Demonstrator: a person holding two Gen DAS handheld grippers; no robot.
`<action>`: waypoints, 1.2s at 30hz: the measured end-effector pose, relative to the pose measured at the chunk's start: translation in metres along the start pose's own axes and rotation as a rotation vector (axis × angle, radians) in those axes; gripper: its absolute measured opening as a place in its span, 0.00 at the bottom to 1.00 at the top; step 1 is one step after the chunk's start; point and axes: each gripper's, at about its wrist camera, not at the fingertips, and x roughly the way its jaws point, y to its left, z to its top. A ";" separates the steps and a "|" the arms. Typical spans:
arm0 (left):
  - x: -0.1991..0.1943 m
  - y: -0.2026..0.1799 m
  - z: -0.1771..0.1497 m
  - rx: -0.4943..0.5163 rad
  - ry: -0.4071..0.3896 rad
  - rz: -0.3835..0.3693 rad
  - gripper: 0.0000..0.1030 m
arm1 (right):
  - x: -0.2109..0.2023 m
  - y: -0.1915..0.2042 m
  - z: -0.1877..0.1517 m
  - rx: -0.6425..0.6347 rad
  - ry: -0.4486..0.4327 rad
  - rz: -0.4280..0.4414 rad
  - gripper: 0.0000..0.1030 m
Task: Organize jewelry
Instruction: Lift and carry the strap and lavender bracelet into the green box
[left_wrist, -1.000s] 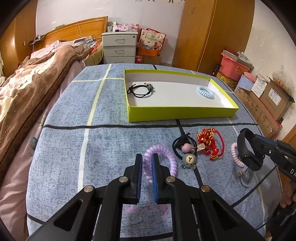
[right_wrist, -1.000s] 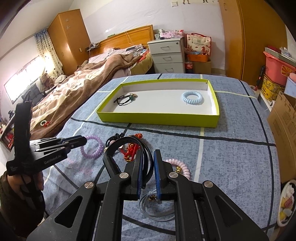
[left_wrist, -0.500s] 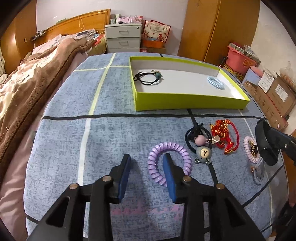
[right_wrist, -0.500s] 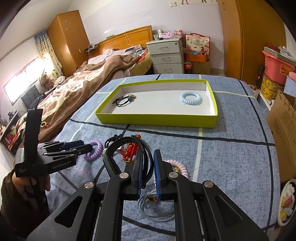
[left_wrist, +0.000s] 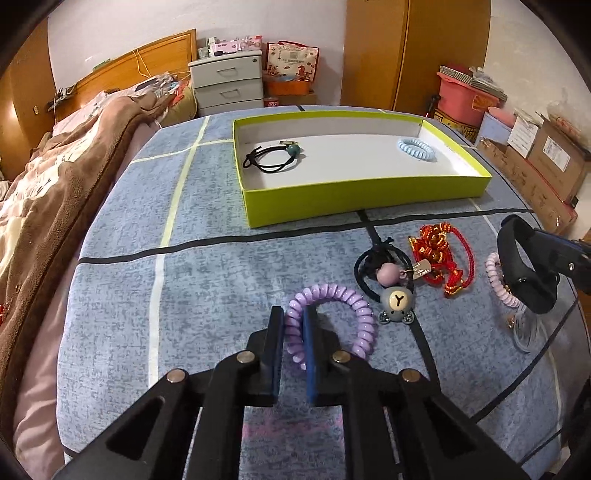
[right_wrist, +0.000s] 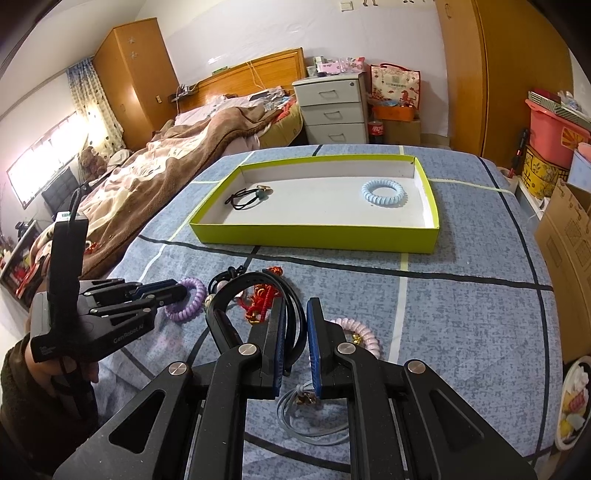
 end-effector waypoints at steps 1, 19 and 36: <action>-0.001 0.001 0.000 -0.006 0.000 -0.005 0.10 | 0.000 0.000 0.000 0.001 -0.001 0.000 0.12; -0.028 0.015 0.030 -0.072 -0.092 -0.083 0.10 | -0.002 -0.009 0.028 0.020 -0.036 -0.028 0.12; -0.005 0.015 0.090 -0.079 -0.113 -0.116 0.10 | 0.046 -0.042 0.093 0.069 -0.017 -0.096 0.12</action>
